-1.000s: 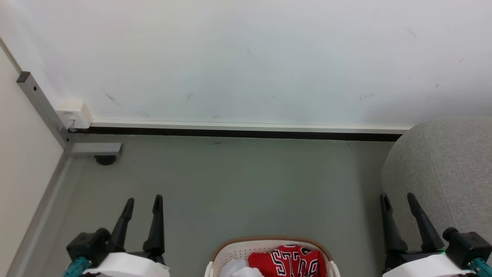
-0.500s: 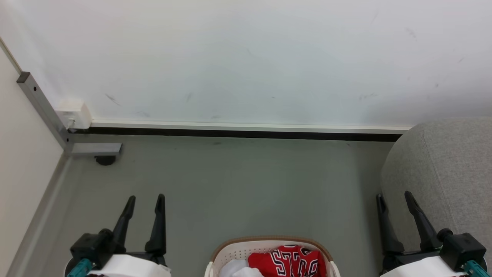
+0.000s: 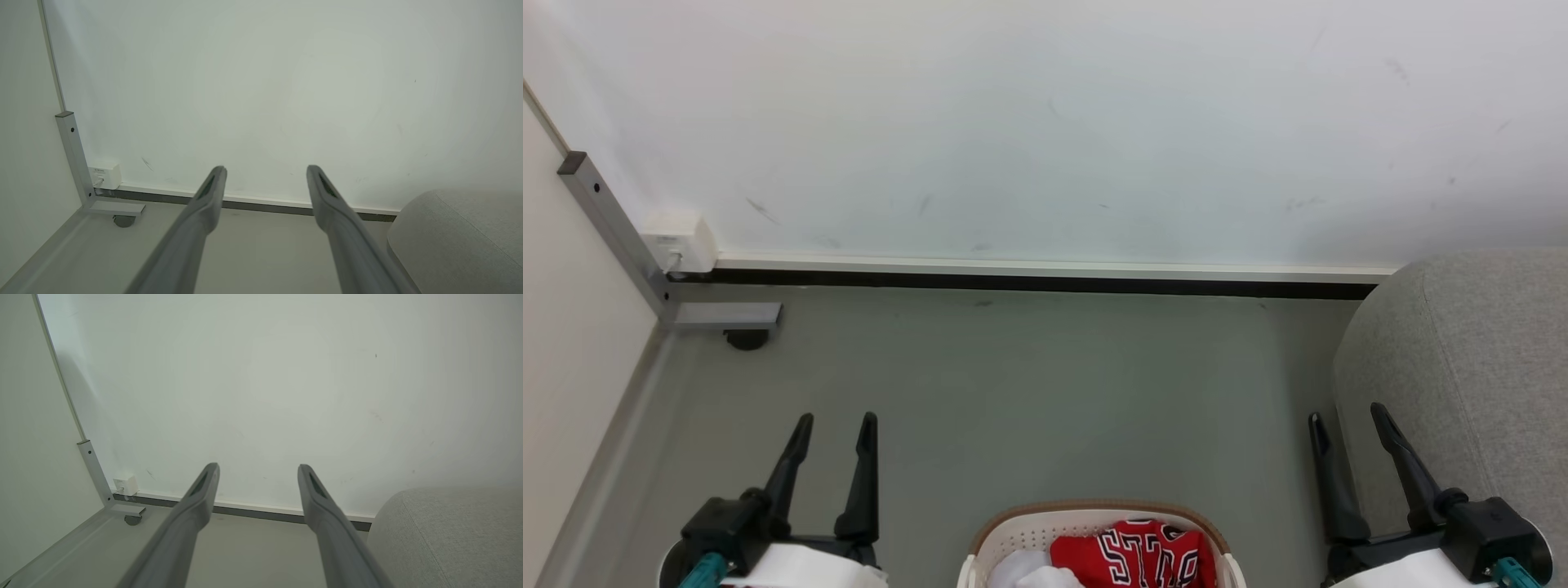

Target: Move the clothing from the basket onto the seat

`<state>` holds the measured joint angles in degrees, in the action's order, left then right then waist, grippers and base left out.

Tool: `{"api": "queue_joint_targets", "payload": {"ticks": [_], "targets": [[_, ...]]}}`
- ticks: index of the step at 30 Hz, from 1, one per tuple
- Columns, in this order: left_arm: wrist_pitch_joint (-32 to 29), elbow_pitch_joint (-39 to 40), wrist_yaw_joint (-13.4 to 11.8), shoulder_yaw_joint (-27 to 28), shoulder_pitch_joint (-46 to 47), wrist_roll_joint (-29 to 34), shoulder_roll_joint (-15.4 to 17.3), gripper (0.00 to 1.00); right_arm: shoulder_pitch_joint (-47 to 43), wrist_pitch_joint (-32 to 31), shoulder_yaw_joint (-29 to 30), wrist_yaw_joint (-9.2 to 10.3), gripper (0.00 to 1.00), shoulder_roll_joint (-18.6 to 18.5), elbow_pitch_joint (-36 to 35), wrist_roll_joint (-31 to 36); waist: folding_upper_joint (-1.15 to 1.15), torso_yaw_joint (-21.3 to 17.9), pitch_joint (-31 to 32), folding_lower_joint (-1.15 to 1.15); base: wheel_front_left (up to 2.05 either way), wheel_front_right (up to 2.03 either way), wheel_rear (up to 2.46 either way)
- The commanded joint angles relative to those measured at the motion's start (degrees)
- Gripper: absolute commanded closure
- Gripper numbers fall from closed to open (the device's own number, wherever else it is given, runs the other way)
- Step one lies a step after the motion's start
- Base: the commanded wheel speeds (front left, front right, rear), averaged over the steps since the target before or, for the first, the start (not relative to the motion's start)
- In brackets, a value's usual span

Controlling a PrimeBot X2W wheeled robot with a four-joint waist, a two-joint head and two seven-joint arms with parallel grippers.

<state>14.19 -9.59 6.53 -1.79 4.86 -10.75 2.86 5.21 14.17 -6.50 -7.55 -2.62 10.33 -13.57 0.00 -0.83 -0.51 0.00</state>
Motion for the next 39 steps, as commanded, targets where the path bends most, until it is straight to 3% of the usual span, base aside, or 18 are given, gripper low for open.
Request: {"api": "queue_joint_targets", "payload": {"ticks": [1,8,30,39], "targets": [[0.4,-0.1,0.1,0.2,0.6,1.4,0.2,0.0,0.6,0.4,-0.1,0.11,0.0,-0.5,-0.3,1.1,0.0,0.0,0.0,0.0,0.0,0.0,0.0],[1.1,0.1,0.5,0.3,0.7,3.0,0.1,0.0,0.7,1.1,-0.5,0.12,0.0,-0.5,-0.4,3.4,0.0,0.0,-0.1,0.0,0.0,0.0,0.0],[1.0,-0.2,0.8,0.4,0.6,1.0,0.1,0.0,0.6,1.1,-0.1,0.12,0.0,-0.4,-0.2,2.4,0.0,-0.4,-0.1,0.0,0.0,0.0,0.0],[1.0,0.1,0.8,0.1,0.5,0.5,0.1,0.0,0.9,1.1,-0.2,0.12,0.0,-0.4,0.2,1.0,0.0,-2.4,-1.0,0.0,0.0,0.0,0.0]]}}
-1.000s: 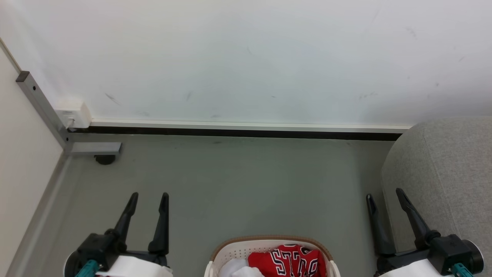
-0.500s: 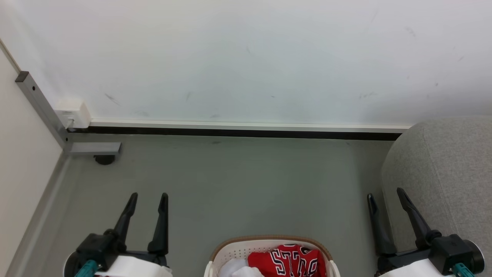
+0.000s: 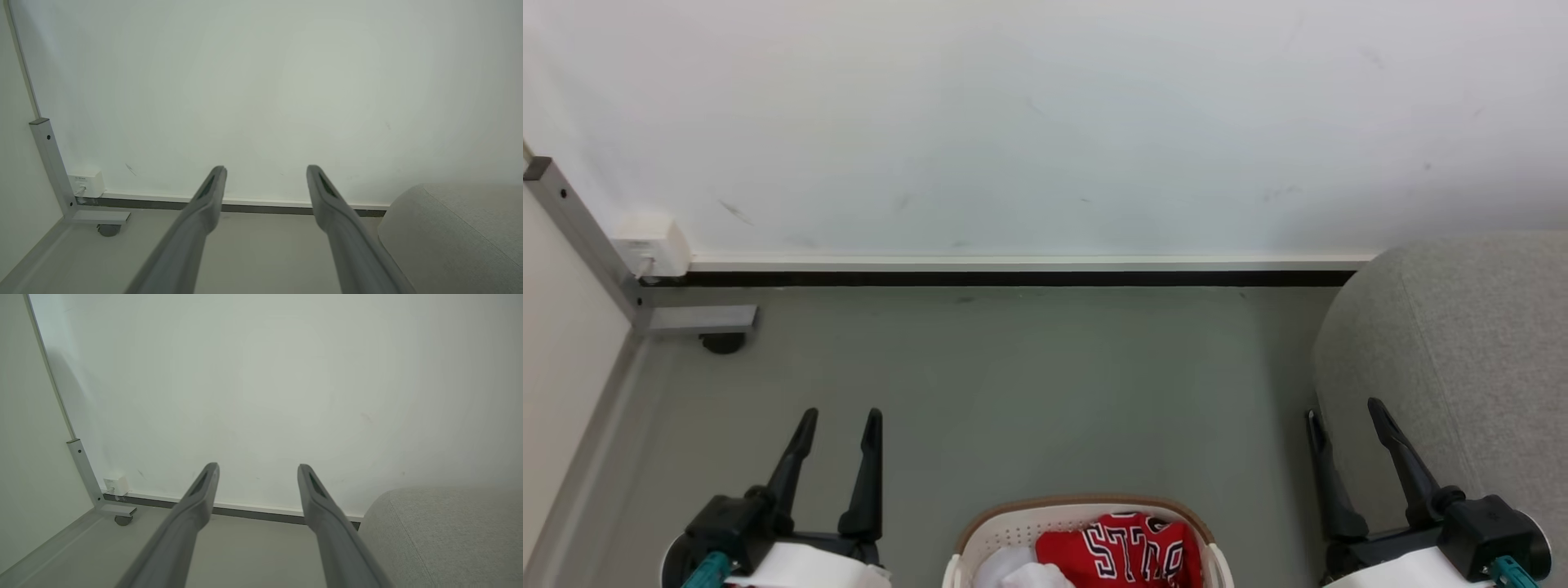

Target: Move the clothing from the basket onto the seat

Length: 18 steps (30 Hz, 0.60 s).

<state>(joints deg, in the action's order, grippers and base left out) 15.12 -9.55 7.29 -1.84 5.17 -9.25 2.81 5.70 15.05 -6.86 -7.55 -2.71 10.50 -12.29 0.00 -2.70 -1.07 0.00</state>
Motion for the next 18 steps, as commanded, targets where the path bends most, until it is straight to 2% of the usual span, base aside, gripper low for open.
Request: {"api": "queue_joint_targets", "payload": {"ticks": [1,12,18], "targets": [[0.1,0.0,0.1,0.1,0.3,-1.0,0.2,0.0,0.6,0.2,0.2,0.12,0.0,-0.3,0.1,-0.4,0.0,-0.9,-0.8,0.0,0.0,0.0,0.0],[0.1,-2.4,0.2,-2.0,2.9,-0.2,0.2,0.0,2.8,0.2,0.5,0.12,0.0,-0.3,-0.9,-0.8,0.0,-6.3,-6.3,0.0,0.0,0.0,0.0],[0.1,-6.5,0.2,-5.5,6.3,-1.5,2.1,0.0,4.5,0.1,0.7,0.12,0.0,-0.3,-2.1,-1.4,0.0,-10.0,-11.8,0.0,0.0,0.0,0.0]]}}
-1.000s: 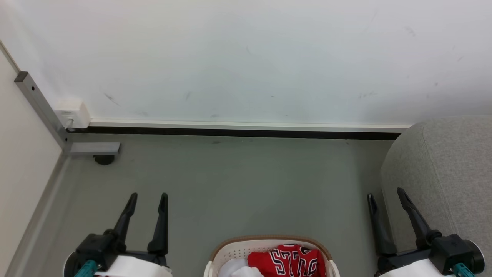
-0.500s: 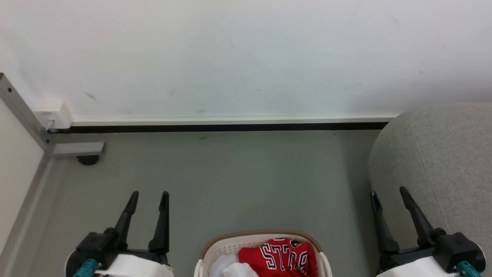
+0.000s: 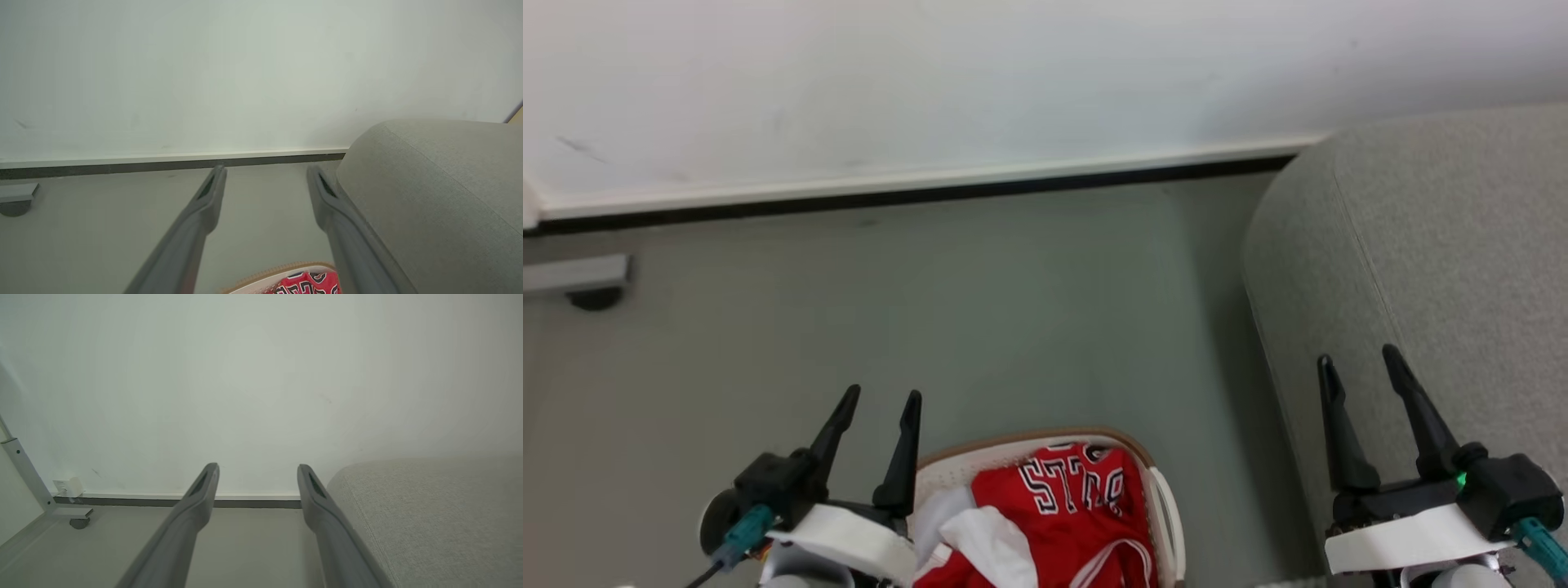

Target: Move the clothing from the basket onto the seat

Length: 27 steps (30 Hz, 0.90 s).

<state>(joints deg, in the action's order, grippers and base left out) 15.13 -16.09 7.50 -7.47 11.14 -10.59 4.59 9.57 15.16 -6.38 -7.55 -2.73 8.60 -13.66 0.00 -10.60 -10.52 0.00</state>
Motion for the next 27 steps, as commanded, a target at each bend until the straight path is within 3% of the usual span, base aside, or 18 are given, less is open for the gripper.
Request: {"api": "queue_joint_targets", "payload": {"ticks": [1,13,27], "targets": [[0.0,-0.9,-0.1,-0.5,1.0,-0.3,0.8,0.0,1.1,0.0,0.2,0.12,0.0,-0.3,-0.5,-0.3,0.0,-2.8,-3.5,0.0,0.0,0.0,0.0],[-0.8,-18.7,-0.1,-12.3,11.0,-5.2,8.1,0.0,4.4,0.0,1.1,0.12,0.0,-0.2,-3.2,-3.0,0.0,-9.4,-14.1,0.0,0.0,0.0,0.0],[-12.1,-38.0,-0.1,-24.2,20.2,-12.7,11.8,0.0,8.4,0.0,4.8,0.12,0.0,-0.2,-6.8,-5.4,0.0,-14.9,-24.0,0.0,0.0,0.0,0.0]]}}
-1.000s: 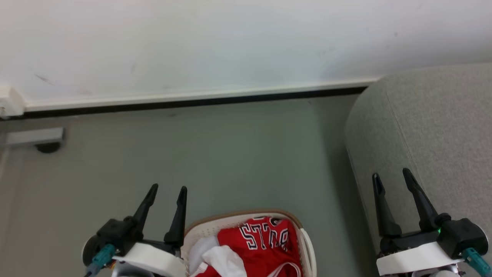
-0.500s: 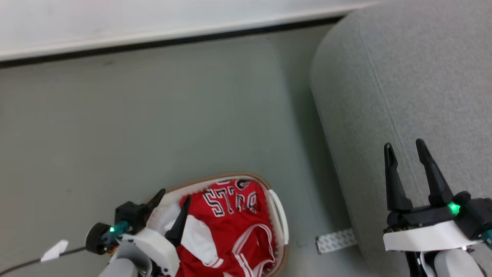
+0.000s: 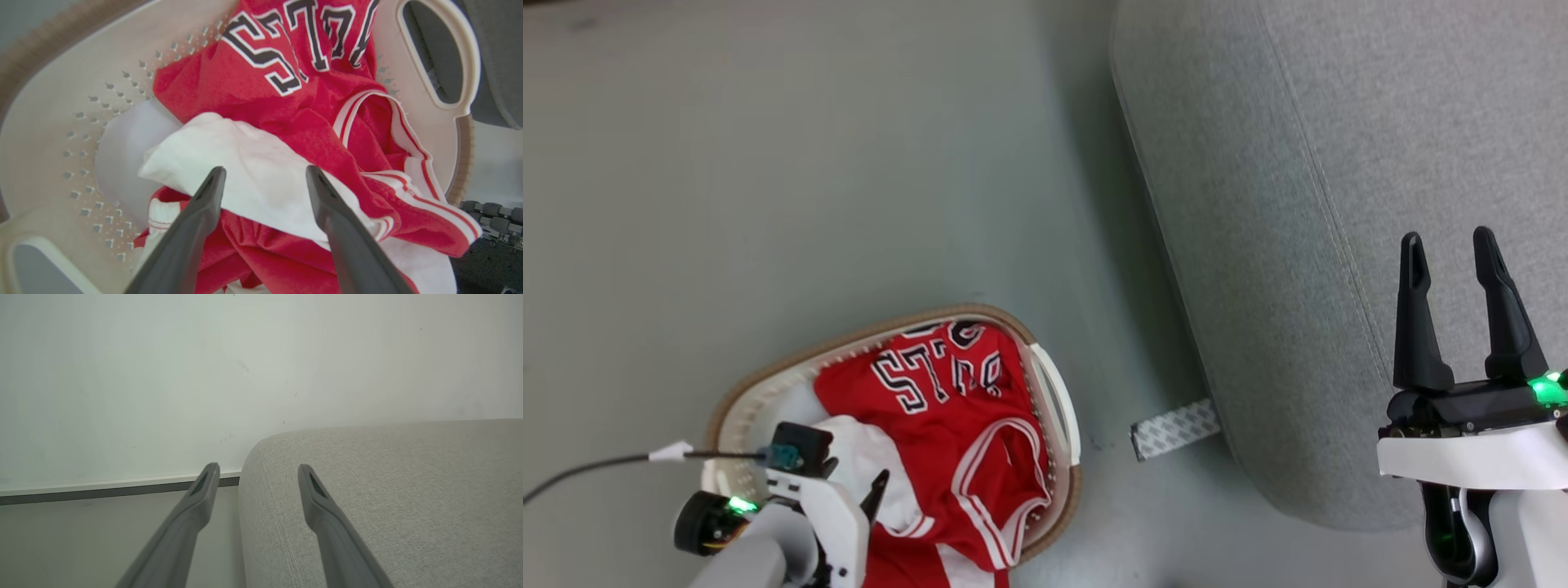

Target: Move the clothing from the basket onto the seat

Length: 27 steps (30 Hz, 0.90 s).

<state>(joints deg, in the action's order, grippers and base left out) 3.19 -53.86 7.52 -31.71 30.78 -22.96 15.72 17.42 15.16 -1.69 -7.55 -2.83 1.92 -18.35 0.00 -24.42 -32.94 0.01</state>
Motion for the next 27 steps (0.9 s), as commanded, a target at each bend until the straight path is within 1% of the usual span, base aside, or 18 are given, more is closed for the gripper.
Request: {"api": "queue_joint_targets", "payload": {"ticks": [1,3,6,10,11,12,14,19,20,21,22,27], "targets": [[-1.1,-1.2,-0.1,-0.4,1.2,-1.3,0.8,0.0,0.6,0.0,0.1,0.12,0.0,-0.1,-0.3,-0.9,0.0,-1.3,-2.3,-0.01,0.0,0.0,0.0],[-3.5,-4.0,-0.1,-1.6,2.7,-1.6,1.3,0.0,1.2,0.0,-0.2,0.12,0.0,-0.1,-0.5,-1.2,0.0,-1.6,-3.6,-0.01,0.0,0.0,0.0],[-6.0,-6.6,-0.1,-3.4,4.6,-2.9,0.9,0.0,1.6,0.0,-0.6,0.12,0.0,-0.1,-0.7,-1.8,0.0,-2.3,-5.4,-0.01,0.0,0.0,0.0],[-8.7,-8.7,0.4,-7.9,5.3,-3.2,0.3,0.0,2.1,0.0,-1.2,0.12,0.0,-0.1,-1.0,-2.6,0.0,-3.3,-7.4,-0.01,0.0,0.0,0.0],[-9.2,-9.1,0.4,-9.2,5.4,-3.1,0.4,0.0,2.2,0.0,-1.5,0.12,0.0,-0.1,-1.0,-2.9,0.0,-3.5,-7.8,-0.01,0.0,0.0,0.0],[-9.5,-9.3,-0.1,-10.3,6.1,-2.7,0.9,0.0,2.4,0.0,-1.8,0.12,0.0,-0.1,-0.9,-3.1,0.0,-3.8,-8.3,-0.01,0.0,0.0,0.0],[-10.0,-9.5,-0.1,-12.3,8.1,-2.3,2.1,0.0,2.6,0.0,-2.7,0.12,0.0,-0.1,-0.9,-3.7,0.0,-4.2,-9.1,-0.01,0.0,0.0,0.0],[-11.0,-9.8,-0.1,-18.0,8.8,-2.9,2.0,0.0,2.6,0.0,-3.5,0.12,0.0,-0.1,-0.7,-4.3,0.0,-4.7,-9.8,-0.01,0.0,0.0,0.0],[-10.9,-9.8,-0.1,-18.7,8.9,-3.6,2.1,0.36,2.6,0.0,-3.6,0.12,0.0,-0.1,-0.6,-4.4,0.0,-4.8,-9.8,-0.01,0.0,0.0,0.0],[-10.4,-9.6,-0.1,-19.4,9.2,-4.1,2.2,0.65,2.6,0.0,-3.6,0.12,0.0,-0.1,-0.5,-4.4,0.0,-4.8,-9.8,-0.01,0.0,0.0,0.0],[-10.0,-9.5,-0.1,-19.9,9.4,-4.7,2.3,1.0,2.6,0.0,-3.6,0.12,0.0,-0.1,-0.4,-4.4,0.0,-4.8,-9.8,-0.01,0.0,0.0,0.0],[-8.7,-9.9,-0.1,-22.1,10.3,-6.9,2.6,1.0,2.8,0.0,-3.6,0.12,0.0,-0.1,-0.1,-4.4,0.0,-4.7,-9.7,-0.01,0.0,0.0,0.0]]}}
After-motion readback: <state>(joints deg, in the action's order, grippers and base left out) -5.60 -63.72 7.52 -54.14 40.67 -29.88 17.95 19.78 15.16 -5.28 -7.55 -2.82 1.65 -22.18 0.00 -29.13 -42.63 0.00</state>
